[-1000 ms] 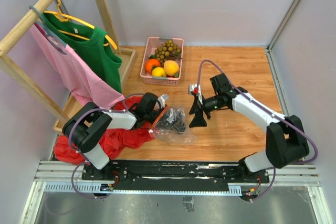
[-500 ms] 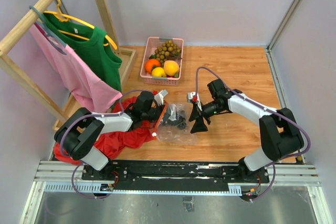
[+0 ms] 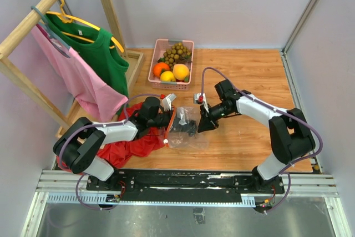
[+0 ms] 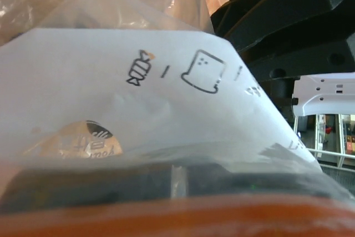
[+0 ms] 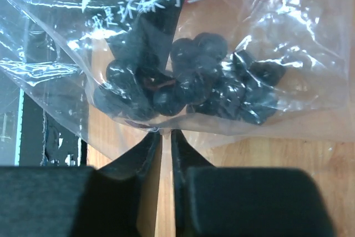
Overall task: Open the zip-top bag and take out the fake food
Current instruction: Pick up the fake fruit from the zipper food storage bag.
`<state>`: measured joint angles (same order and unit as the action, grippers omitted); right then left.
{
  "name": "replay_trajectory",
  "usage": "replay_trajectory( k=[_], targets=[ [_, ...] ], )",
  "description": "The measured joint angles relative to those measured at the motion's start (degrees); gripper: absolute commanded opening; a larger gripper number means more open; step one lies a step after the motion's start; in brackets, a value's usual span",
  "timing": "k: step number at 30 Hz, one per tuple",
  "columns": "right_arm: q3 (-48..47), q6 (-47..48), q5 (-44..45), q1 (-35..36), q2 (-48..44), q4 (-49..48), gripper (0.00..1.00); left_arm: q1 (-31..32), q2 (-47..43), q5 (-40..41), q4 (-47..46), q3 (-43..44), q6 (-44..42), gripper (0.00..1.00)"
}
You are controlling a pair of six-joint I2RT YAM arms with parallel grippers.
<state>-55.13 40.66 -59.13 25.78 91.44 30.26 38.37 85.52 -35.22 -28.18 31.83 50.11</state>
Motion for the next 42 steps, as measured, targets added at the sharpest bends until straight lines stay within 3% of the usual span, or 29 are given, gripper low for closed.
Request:
replay_trajectory(
  k=[3, 20, 31, 42],
  targets=[
    [-1.3, -0.9, -1.0, 0.0, 0.8, 0.2, 0.01, 0.0, -0.8, 0.0, -0.2, -0.3, -0.1, 0.0],
    [-2.3, -1.7, -0.2, -3.0, 1.0, 1.4, 0.01, 0.0, -7.7, 1.3, 1.9, -4.9, -2.5, 0.0],
    [-2.3, 2.0, 2.3, -3.6, 1.0, 3.4, 0.01, 0.0, -14.4, 2.3, 10.0, -6.4, -6.2, 0.0],
    [-2.2, 8.3, 4.5, -4.7, -1.1, 6.2, 0.01, -0.1, -18.6, 3.5, 10.4, -10.1, -5.0, 0.0]
  ],
)
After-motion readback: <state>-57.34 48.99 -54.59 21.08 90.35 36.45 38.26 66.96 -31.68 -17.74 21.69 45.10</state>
